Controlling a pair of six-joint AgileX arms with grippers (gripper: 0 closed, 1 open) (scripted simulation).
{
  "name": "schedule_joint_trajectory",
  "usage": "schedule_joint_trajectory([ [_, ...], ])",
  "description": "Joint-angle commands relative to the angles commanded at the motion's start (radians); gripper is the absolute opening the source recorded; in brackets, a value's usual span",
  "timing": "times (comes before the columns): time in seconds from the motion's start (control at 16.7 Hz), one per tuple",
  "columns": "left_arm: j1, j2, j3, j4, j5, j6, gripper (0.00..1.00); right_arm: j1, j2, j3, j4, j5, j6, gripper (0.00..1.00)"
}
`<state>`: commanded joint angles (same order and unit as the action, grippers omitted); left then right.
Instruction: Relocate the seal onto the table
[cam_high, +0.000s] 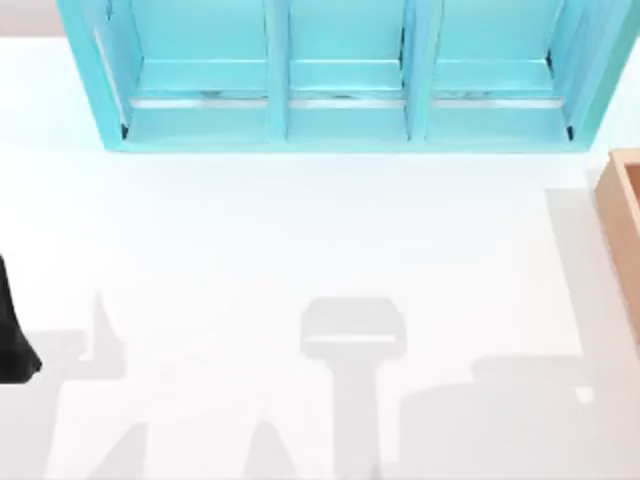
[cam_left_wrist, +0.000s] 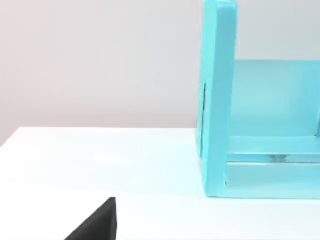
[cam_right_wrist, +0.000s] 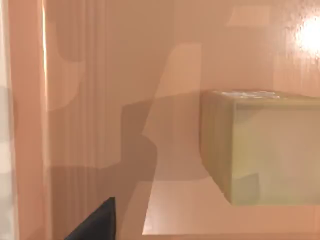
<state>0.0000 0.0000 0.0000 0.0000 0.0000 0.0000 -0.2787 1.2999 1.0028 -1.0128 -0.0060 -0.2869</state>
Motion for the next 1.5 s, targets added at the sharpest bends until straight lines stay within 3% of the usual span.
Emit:
schedule_joint_trajectory([
  [0.36,0.000,0.000,0.000,0.000,0.000,0.000,1.00,-0.070,0.276,0.244,-0.210,0.005,-0.057,1.00],
  [0.78,0.000,0.000,0.000,0.000,0.000,0.000,1.00,-0.072,0.295,0.259,-0.222,0.006,-0.060,1.00],
  [1.5,0.000,0.000,0.000,0.000,0.000,0.000,1.00,-0.072,0.403,-0.013,0.156,0.006,-0.056,1.00],
])
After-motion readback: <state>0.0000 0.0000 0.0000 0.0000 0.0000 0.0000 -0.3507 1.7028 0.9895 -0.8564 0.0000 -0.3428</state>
